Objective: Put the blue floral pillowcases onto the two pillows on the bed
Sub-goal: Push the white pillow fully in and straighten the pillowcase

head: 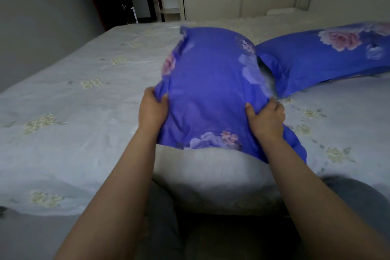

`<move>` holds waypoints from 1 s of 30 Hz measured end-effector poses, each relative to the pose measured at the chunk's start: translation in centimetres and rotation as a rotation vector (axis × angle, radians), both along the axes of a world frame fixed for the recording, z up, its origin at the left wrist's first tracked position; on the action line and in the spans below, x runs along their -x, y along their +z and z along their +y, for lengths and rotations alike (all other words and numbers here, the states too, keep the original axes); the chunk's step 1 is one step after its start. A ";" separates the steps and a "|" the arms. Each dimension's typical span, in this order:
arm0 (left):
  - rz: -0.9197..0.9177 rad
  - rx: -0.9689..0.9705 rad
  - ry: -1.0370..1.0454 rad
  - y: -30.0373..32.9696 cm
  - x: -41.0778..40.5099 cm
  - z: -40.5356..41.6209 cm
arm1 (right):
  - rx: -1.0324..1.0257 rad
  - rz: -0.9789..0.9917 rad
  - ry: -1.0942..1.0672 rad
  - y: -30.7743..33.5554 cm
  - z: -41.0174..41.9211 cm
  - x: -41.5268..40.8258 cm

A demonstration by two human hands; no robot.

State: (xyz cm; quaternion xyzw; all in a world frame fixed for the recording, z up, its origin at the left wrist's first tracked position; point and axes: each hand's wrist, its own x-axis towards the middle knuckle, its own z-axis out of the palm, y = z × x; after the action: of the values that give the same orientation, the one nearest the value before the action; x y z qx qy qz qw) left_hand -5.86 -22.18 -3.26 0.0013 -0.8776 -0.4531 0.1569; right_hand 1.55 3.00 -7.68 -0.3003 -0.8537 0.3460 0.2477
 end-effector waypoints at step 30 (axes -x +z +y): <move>0.411 0.662 0.050 -2.8 -4.1 -1.1 | 0.029 -0.308 -0.114 -1.9 2.8 -4.5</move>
State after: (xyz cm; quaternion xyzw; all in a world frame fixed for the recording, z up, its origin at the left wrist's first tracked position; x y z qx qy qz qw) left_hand -1.77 -23.30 -6.07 -0.1190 -0.9262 -0.1320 0.3325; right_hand 6.01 5.78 -9.54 -0.4013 -0.8581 0.2934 0.1289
